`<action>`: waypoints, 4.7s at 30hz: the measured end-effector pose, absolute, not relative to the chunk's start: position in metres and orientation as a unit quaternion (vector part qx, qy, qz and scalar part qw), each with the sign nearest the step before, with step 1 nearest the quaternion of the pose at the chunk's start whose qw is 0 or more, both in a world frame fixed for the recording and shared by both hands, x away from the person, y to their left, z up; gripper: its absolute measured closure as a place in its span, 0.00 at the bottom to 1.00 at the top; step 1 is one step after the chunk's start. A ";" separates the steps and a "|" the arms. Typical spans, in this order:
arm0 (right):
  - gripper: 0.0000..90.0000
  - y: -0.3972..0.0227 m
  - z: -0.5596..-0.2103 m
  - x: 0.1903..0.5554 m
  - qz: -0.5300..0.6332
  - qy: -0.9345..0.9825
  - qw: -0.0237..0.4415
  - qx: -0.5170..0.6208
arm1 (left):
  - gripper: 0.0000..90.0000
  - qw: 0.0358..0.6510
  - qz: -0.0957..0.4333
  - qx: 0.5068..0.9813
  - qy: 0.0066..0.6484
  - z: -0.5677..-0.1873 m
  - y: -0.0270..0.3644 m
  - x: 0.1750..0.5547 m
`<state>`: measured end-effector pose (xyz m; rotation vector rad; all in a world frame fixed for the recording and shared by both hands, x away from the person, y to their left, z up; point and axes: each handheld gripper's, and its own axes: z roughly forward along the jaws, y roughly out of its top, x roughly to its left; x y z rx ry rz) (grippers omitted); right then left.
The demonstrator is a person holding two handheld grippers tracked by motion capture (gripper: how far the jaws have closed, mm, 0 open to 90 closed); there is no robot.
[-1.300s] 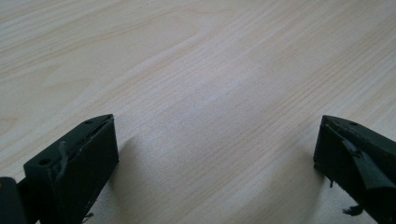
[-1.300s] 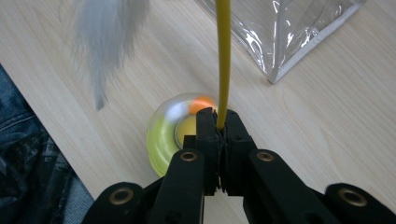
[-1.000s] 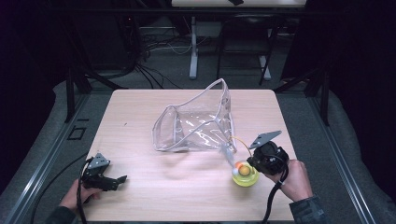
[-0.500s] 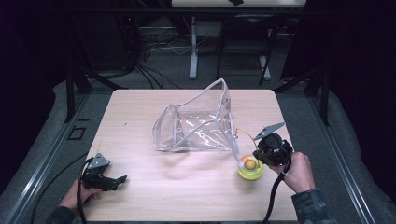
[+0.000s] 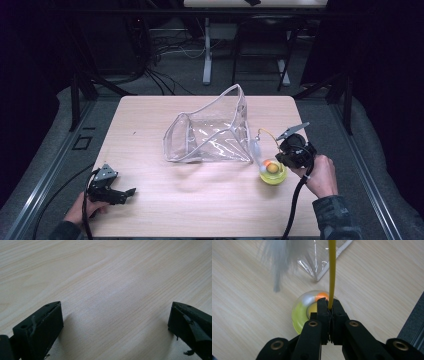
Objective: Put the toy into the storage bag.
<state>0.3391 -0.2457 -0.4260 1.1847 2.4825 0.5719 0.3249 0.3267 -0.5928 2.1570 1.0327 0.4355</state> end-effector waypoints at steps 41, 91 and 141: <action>0.98 -0.256 -0.414 0.393 0.173 0.846 0.179 0.471 | 0.00 0.348 0.168 0.832 0.398 -0.593 0.327 0.325; 0.98 -0.240 -0.353 0.424 0.190 0.836 0.202 0.474 | 0.00 0.347 0.168 0.833 0.398 -0.593 0.327 0.325; 0.98 -0.211 -0.278 0.427 0.210 0.840 0.243 0.438 | 0.00 0.347 0.166 0.833 0.397 -0.592 0.327 0.325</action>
